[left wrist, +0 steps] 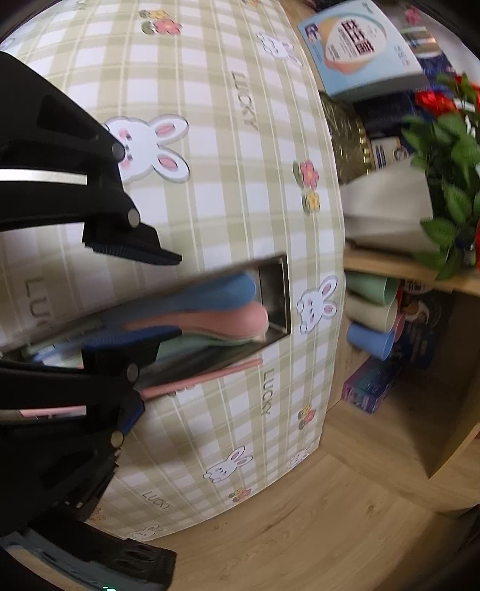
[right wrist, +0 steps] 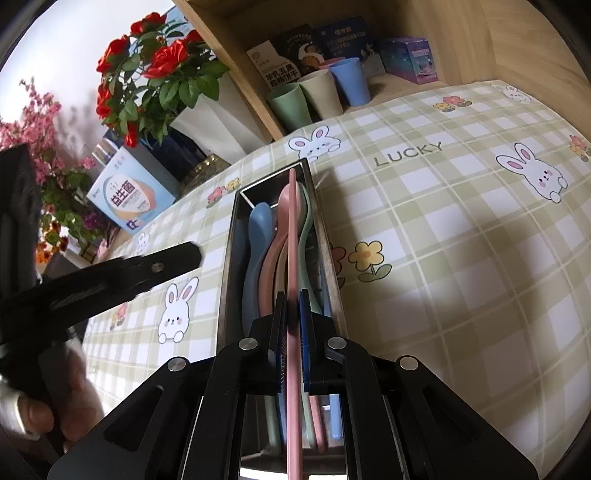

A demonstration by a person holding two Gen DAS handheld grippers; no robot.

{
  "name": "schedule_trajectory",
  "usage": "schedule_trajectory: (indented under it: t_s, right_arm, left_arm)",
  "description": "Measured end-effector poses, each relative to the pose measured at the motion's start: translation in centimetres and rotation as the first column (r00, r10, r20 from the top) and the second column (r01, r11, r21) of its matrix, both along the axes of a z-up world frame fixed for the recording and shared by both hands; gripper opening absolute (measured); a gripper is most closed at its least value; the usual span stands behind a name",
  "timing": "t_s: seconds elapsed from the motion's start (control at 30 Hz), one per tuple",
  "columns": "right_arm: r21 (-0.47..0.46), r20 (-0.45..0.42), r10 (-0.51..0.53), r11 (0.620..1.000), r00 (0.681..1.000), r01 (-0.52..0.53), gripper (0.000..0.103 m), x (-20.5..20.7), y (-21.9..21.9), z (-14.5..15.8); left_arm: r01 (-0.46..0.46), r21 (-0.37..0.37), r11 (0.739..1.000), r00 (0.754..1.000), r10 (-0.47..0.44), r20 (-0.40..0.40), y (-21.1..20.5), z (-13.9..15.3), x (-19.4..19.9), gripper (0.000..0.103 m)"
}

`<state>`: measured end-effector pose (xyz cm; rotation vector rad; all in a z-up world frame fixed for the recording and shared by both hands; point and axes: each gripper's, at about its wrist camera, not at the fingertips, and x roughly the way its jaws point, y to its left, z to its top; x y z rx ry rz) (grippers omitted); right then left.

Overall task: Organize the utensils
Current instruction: 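Lower the pink chopstick and blue spoon into the tray, opening both tools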

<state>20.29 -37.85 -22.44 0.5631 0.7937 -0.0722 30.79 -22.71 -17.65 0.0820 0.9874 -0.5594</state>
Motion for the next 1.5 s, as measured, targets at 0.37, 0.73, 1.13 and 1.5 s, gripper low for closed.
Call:
schedule_trajectory:
  t_s: [0.37, 0.73, 1.13, 1.5]
  right_arm:
    - [-0.041, -0.072, -0.021, 0.999, 0.997, 0.018, 0.006, 0.9, 0.1, -0.5]
    - [-0.096, -0.138, -0.054, 0.995, 0.989, 0.041, 0.006, 2.6, 0.9, -0.8]
    - [-0.151, -0.205, -0.083, 0.987, 0.975, 0.052, 0.007, 2.9, 2.0, -1.0]
    - [-0.224, -0.181, -0.080, 0.974, 0.980, 0.038, 0.008, 2.1, 3.0, 1.1]
  left_arm:
    - [-0.050, 0.012, 0.999, 0.997, 0.049, 0.059, 3.6, -0.1, -1.6, 0.053]
    - [-0.084, -0.018, 0.996, 0.994, 0.085, 0.067, 5.7, 0.0, -2.0, 0.064]
    - [-0.126, -0.035, 0.991, 0.990, 0.128, 0.057, 8.4, -0.2, -2.1, 0.065]
    - [-0.155, -0.040, 0.987, 0.984, 0.158, 0.085, 10.5, 0.8, -2.9, 0.065]
